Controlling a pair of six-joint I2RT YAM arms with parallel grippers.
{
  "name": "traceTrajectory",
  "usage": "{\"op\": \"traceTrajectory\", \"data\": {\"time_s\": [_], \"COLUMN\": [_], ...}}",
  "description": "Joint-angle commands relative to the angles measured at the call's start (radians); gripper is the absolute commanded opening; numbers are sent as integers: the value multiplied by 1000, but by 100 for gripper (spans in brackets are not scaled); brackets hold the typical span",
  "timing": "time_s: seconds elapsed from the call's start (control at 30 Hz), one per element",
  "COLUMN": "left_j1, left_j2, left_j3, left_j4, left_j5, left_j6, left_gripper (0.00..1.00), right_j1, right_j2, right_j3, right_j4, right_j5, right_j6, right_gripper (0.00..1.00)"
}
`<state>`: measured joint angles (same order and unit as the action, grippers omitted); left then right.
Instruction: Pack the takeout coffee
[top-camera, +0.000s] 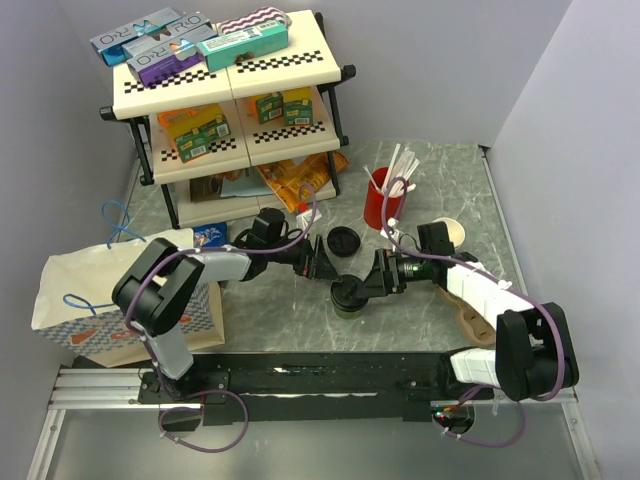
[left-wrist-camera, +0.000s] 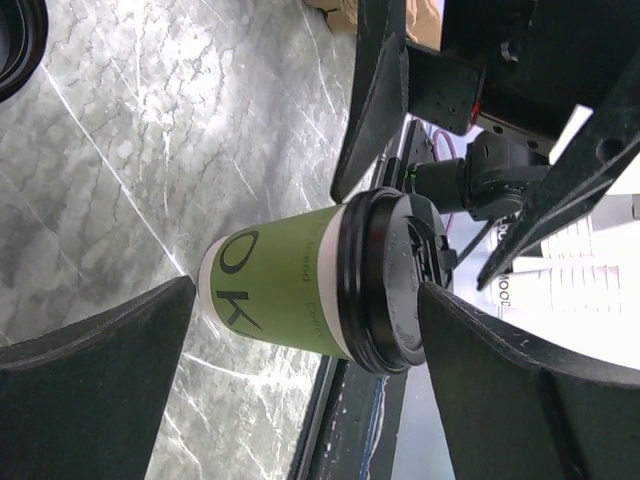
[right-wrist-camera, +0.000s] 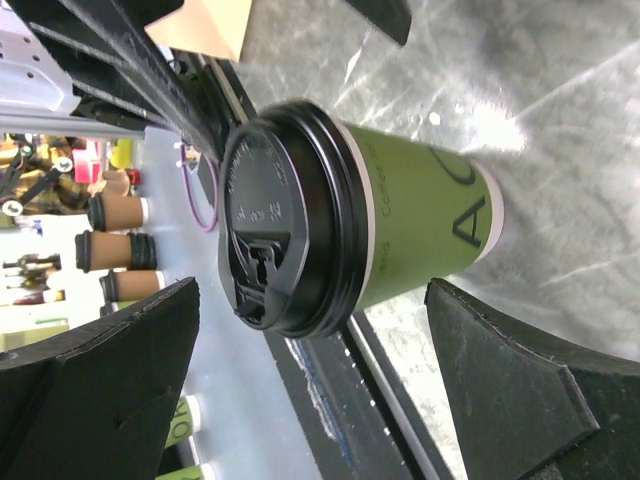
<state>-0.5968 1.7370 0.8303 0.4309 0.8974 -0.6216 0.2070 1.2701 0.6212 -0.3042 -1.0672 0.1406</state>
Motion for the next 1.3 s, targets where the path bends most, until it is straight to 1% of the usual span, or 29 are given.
{"op": "traceTrajectory", "data": {"time_s": [0.0, 0.2, 0.37, 0.57, 0.7, 0.93, 1.07, 1.27], "left_j1": [0, 0, 0, 2, 2, 3, 3, 3], "left_j2": [35, 68, 104, 145, 170, 255, 306, 338], "left_j3": [33, 32, 36, -59, -99, -79, -62, -49], "left_j4": [58, 63, -13, 69, 92, 63, 25, 8], "left_j5": [29, 18, -29, -77, -115, -153, -175, -190], "left_j6": [-35, -50, -38, -167, -201, -222, -221, -219], "left_gripper": [99, 99, 99, 99, 98, 97, 95, 94], "right_j1": [5, 5, 5, 8, 12, 75, 98, 117], "right_j2": [5, 66, 103, 173, 238, 212, 183, 215], "right_j3": [-6, -15, -34, -46, -29, -35, -44, -34], "right_j4": [-18, -16, 7, 25, 5, 14, 20, 1], "right_j5": [-27, -10, 3, 35, 70, 125, 206, 282], "right_j6": [-18, -38, -45, -35, -44, -47, -24, -4], "right_gripper": [100, 98, 95, 89, 86, 84, 84, 81]}}
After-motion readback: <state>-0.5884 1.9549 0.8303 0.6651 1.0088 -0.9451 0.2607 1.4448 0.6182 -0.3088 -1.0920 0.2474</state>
